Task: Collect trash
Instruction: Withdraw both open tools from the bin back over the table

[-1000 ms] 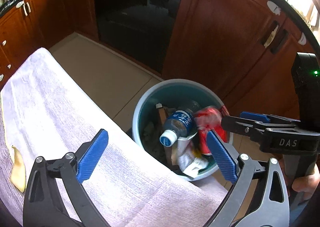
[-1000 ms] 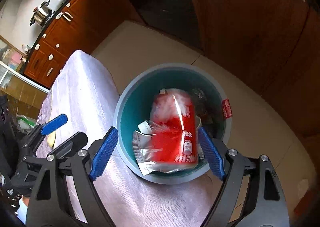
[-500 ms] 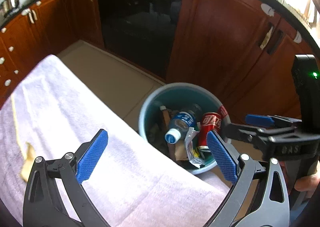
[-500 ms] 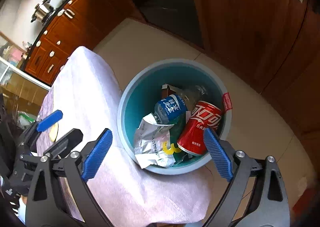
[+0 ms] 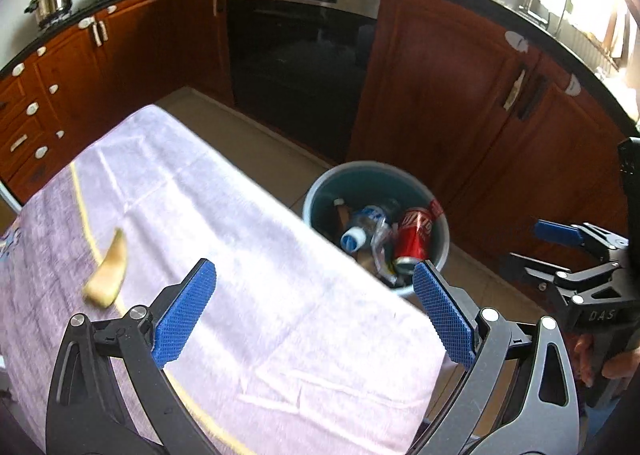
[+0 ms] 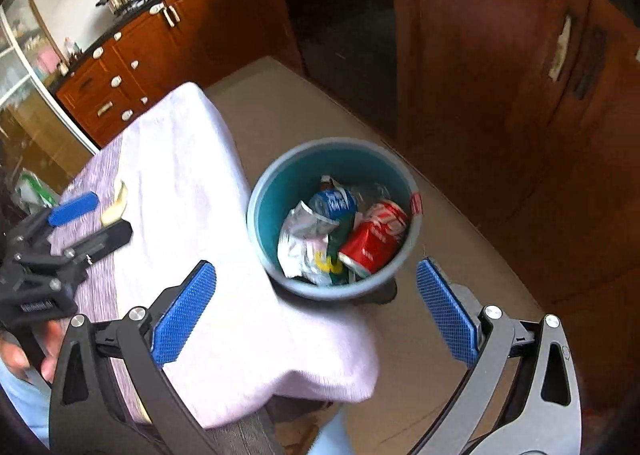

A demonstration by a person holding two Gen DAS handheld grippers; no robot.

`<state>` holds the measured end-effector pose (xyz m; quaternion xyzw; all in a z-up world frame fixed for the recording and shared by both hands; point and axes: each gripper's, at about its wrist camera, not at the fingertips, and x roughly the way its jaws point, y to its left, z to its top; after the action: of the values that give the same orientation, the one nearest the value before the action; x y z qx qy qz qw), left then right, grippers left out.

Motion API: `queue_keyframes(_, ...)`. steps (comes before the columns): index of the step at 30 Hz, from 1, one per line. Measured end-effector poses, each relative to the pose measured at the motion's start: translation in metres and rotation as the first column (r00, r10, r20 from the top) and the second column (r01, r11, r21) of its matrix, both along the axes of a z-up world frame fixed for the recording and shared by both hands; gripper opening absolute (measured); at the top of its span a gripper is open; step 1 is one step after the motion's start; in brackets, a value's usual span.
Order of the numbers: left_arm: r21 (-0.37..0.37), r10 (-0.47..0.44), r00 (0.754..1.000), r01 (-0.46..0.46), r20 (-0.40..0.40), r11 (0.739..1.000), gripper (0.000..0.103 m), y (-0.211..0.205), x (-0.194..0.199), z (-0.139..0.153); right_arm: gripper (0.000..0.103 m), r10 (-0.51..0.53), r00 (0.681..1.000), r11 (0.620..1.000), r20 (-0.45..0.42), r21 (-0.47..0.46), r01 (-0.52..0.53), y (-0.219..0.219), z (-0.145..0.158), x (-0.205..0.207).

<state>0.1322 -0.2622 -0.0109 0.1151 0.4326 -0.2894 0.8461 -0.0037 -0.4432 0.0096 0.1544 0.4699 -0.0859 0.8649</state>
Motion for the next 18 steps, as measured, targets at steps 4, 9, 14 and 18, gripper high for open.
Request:
queue_keyframes(4, 0.012, 0.007, 1.0, -0.007, 0.011, 1.0, 0.099, 0.012, -0.014, 0.001, 0.096, 0.005, 0.999, 0.999, -0.041, -0.032, -0.006, 0.013, -0.005, -0.015)
queue_keyframes(9, 0.031, 0.012, 0.999, -0.013, 0.038, 0.999, 0.099, 0.026, -0.031, 0.003, 0.096, -0.007, 0.998, 0.998, -0.066, -0.059, 0.003, 0.024, -0.006, -0.032)
queue_keyframes(14, 0.039, 0.022, 0.998, -0.025, 0.064, 0.999, 0.099, 0.041, -0.04, 0.006, 0.096, -0.015, 0.998, 0.998, -0.068, -0.056, 0.011, 0.031, -0.001, -0.042)
queue_keyframes(18, 0.03, 0.038, 0.997, -0.04, 0.063, 0.999, 0.099, 0.052, -0.04, 0.006, 0.096, -0.015, 0.998, 0.997, -0.065, -0.07, 0.011, 0.04, 0.003, -0.044)
